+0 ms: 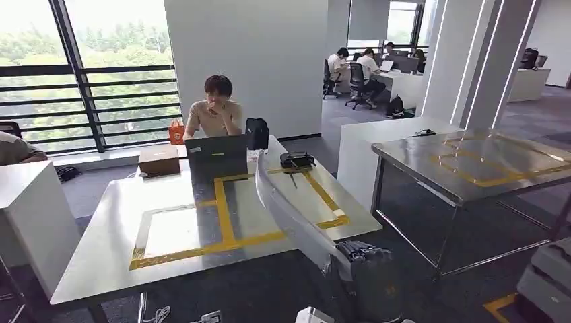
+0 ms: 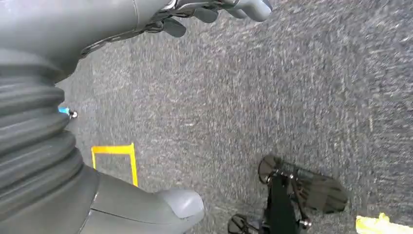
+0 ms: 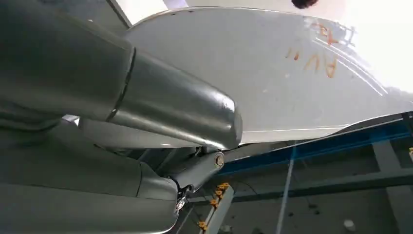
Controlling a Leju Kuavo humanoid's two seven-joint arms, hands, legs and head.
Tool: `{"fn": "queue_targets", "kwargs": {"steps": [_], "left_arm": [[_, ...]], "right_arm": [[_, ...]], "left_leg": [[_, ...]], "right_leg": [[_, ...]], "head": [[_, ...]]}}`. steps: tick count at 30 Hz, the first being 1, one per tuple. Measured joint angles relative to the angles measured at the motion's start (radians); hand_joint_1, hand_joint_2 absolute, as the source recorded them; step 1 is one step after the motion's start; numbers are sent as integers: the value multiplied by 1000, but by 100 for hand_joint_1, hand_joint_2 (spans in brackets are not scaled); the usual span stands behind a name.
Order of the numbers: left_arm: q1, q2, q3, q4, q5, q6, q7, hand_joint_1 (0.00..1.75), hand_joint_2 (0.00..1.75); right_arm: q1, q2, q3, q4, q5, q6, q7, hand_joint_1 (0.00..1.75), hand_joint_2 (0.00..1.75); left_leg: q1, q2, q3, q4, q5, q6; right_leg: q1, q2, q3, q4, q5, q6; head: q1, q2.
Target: Take the parts from the cabinet and place them on the table.
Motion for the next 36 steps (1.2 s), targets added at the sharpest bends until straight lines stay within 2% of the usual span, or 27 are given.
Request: {"fn": "queue_targets", "kwargs": {"steps": [1, 2, 3, 4, 6, 7, 8, 9, 11, 12, 13, 14, 17, 18, 19, 20, 22, 23, 24, 27, 28, 29, 30, 32, 33, 34, 36], "left_arm": [[2, 0, 0, 0, 4, 4, -4, 0, 175], [4, 1, 1, 0, 9, 7, -4, 0, 175], [5, 8, 2, -1, 10, 12, -4, 0, 175], [6, 7, 2, 0, 12, 15, -4, 0, 175], [11, 6, 2, 0, 13, 16, -3, 0, 175], [12, 6, 3, 1, 14, 18, -3, 0, 175], [12, 5, 3, 1, 13, 18, -3, 0, 175], [11, 5, 3, 1, 12, 19, -3, 0, 175], [10, 4, 3, 1, 12, 19, -4, 0, 175], [11, 4, 3, 1, 12, 19, -4, 0, 175], [12, 3, 3, 1, 12, 19, -4, 0, 175], [13, 3, 3, 1, 12, 20, -4, 0, 175], [13, 3, 3, 1, 9, 19, -3, 0, 175], [13, 5, 3, 1, 9, 20, -3, 0, 175], [11, 3, 3, 1, 9, 20, -3, 0, 175], [10, 3, 3, 1, 9, 21, -2, 0, 175], [11, 3, 3, 1, 9, 21, -3, 0, 175], [12, 2, 3, 1, 9, 21, -4, 0, 175], [11, 2, 3, 1, 10, 21, -7, 0, 175], [10, 2, 3, 1, 10, 21, -11, 0, 175], [11, 2, 3, 1, 10, 21, -11, 0, 175], [13, 2, 3, 1, 10, 21, -11, 0, 175], [14, 0, 3, 1, 10, 21, -11, 0, 175], [13, -3, 3, 1, 10, 21, -11, 0, 175], [13, -3, 3, 1, 10, 21, -11, 0, 175], [11, -3, 3, 1, 9, 23, -11, 0, 175], [11, -3, 3, 1, 9, 24, -11, 0, 175]], "right_arm": [[-1, 0, 0, 0, 0, -1, 0, 175, 0], [-2, 0, 0, 0, 0, -2, 0, 175, 0], [-2, 4, 2, 1, 0, -2, -1, 175, 0], [-2, 5, 2, 0, -2, -3, 0, 175, 0], [-3, 7, 2, 1, -3, -3, 0, 175, 0], [-5, 8, 2, 0, -3, -3, -1, 175, 0], [-7, 10, 2, 0, -4, -3, 1, 175, 0], [-9, 12, 2, 0, -5, -3, 2, 175, 0], [-6, 15, 2, -3, -6, 8, 5, 175, 0], [-4, 15, 2, -3, -6, 12, 8, 175, 0], [-3, 15, 2, -3, -6, 15, 8, 175, 0], [-3, 15, 2, -3, -6, 16, 8, 175, 0], [-4, 17, 2, -11, -5, 18, 9, 175, 0], [-5, 17, 2, -11, -4, 19, 8, 175, 0], [-5, 17, 2, -12, -4, 21, 8, 175, 0], [-5, 17, 2, -12, -5, 22, 8, 175, 0], [-5, 16, 2, -12, -6, 24, 7, 175, 0], [-6, 17, 2, -12, -7, 26, 4, 175, 0], [-12, 17, 2, -12, -9, 28, 2, 175, 0], [-18, 16, 3, -10, -12, 31, 2, 175, 0], [-17, 16, 3, -8, -12, 33, 3, 175, 0], [-18, 16, 3, -6, -12, 33, 2, 175, 0], [-18, 16, 3, -6, -12, 33, 2, 175, 0], [-20, 16, 3, -6, -12, 33, 2, 175, 0], [-21, 16, 3, -5, -12, 32, 2, 175, 0], [-25, 16, 4, -4, -12, 32, 1, 175, 0], [-25, 16, 4, -3, -13, 32, 3, 175, 0]], "left_leg": [[6, -2, -3, 12, -6, -10], [7, -2, -8, 27, -14, -23], [0, -6, -13, 36, -21, -35], [0, -7, -12, 32, -24, -39], [3, -10, -13, 22, -23, -49], [7, -7, -12, 22, -22, -55], [6, 12, -15, 40, -31, -52], [4, 31, -39, 89, -65, -49], [-3, 37, -119, 255, -146, -48], [-5, 38, -158, 328, -170, -45], [-8, 38, -176, 358, -169, -41], [-11, 38, -168, 335, -142, -33], [-26, 42, -52, 95, -13, -4], [-36, 51, -28, 64, -26, 3], [-37, 51, -29, 58, -25, 0], [-40, 49, -30, 57, -29, 4], [-36, 44, -15, 47, -35, 18], [-32, 40, -2, 37, -36, 23], [-31, 40, 6, 37, -38, 29], [-31, 35, 12, 38, -50, 37], [-31, 32, 15, 38, -54, 35], [-31, 29, 20, 39, -59, 33], [-31, 27, 27, 39, -64, 31], [-30, 24, 47, 40, -78, 23], [-32, 23, 48, 40, -83, 17], [-34, 20, 48, 41, -85, 11], [-34, 22, 54, 49, -82, -5]], "right_leg": [[-7, 0, 55, -99, 41, 8], [-10, 3, 79, -151, 38, 14], [0, 14, 76, -150, 35, 4], [-1, 11, 73, -137, 34, -18], [2, 9, 70, -134, 32, -36], [0, 6, 73, -138, 37, -48], [1, 2, 74, -140, 38, -57], [4, -1, 75, -140, 37, -63], [11, -8, 76, -140, 33, -71], [15, -12, 77, -139, 31, -75], [20, -14, 80, -139, 28, -78], [23, -15, 85, -139, 24, -79], [27, -20, 108, -139, 6, -75], [34, -21, 110, -138, 0, -69], [32, -19, 109, -139, -2, -64], [31, -21, 112, -147, -3, -58], [31, -21, 123, -134, 9, -47], [27, -19, 115, -118, 0, -44], [27, -14, 100, -82, -15, -39], [25, -11, -34, 120, -95, -25], [25, -11, -69, 154, -97, -22], [23, -11, -78, 142, -72, -22], [23, -11, -66, 88, -26, -23], [22, -11, 6, -100, 98, -31], [24, -9, 19, -134, 93, -38], [31, -10, 15, -145, 54, -41], [30, -7, 24, -149, 79, -55]], "head": [[0, 0], [-1, 0], [0, 0], [-4, 0], [-5, 0], [-5, 0], [-5, 0], [-5, 0], [-5, 0], [-5, 0], [-5, 0], [-5, 0], [-5, 0], [-5, 0], [-5, 0], [-5, 0], [-3, 0], [-5, 0], [-5, 0], [-5, 0], [-5, 0], [-5, 0], [-5, 0], [-5, 0], [-6, 0], [-4, 0], [-6, 0]]}}
